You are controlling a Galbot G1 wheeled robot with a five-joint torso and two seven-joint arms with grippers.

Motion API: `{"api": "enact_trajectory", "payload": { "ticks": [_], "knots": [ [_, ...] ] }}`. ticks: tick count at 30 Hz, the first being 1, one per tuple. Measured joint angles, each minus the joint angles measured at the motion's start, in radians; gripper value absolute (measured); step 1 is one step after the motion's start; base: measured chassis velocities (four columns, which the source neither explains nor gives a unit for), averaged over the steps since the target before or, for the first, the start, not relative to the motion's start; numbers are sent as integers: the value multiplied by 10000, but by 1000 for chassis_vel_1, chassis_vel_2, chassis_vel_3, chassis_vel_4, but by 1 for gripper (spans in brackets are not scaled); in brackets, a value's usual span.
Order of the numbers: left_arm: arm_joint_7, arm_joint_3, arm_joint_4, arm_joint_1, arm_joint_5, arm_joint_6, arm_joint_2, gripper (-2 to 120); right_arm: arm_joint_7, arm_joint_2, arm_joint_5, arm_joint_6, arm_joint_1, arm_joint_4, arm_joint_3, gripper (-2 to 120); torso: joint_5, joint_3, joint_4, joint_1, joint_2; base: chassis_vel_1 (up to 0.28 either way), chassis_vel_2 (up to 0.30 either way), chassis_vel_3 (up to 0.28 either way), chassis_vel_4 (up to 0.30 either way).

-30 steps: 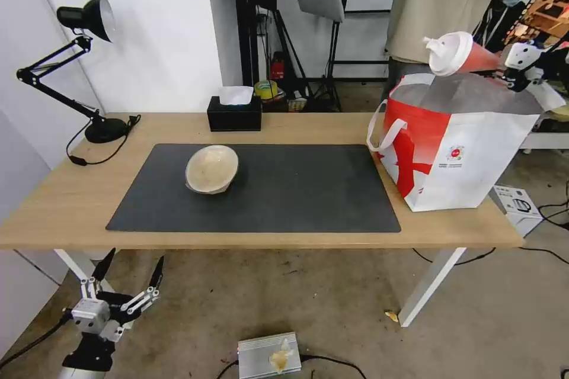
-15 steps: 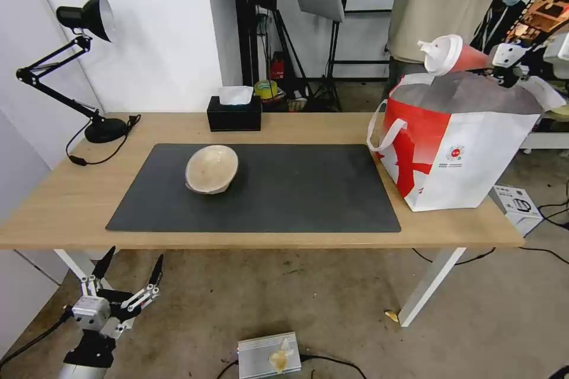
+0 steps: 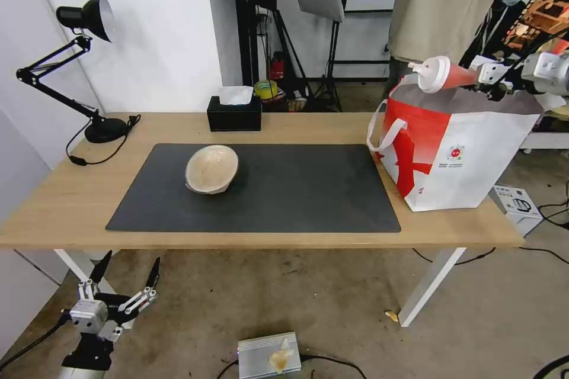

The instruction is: Pick up the trash from the table and place it into the takeout bag.

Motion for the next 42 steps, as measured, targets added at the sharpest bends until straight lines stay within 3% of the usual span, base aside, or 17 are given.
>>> {"api": "enact_trajectory", "payload": {
  "ticks": [8,31,35,42],
  "knots": [
    [2,7,-48,4,16,1,2,100,89,-81,-30,0,-209,-7,97,7,0,1,1,0,1,0,0,0,0],
    [12,42,-503,31,34,180,8,100,394,-271,542,-405,-379,399,126,92,0,0,1,0,1,0,0,0,0],
    [13,11,-548,49,33,183,24,100,395,-346,679,-443,-330,505,98,100,0,0,1,0,1,0,0,0,0],
    [5,-3,-650,51,25,204,49,100,455,-648,1532,-871,-293,1023,100,100,0,0,1,0,2,0,0,0,0]
  ]
}}
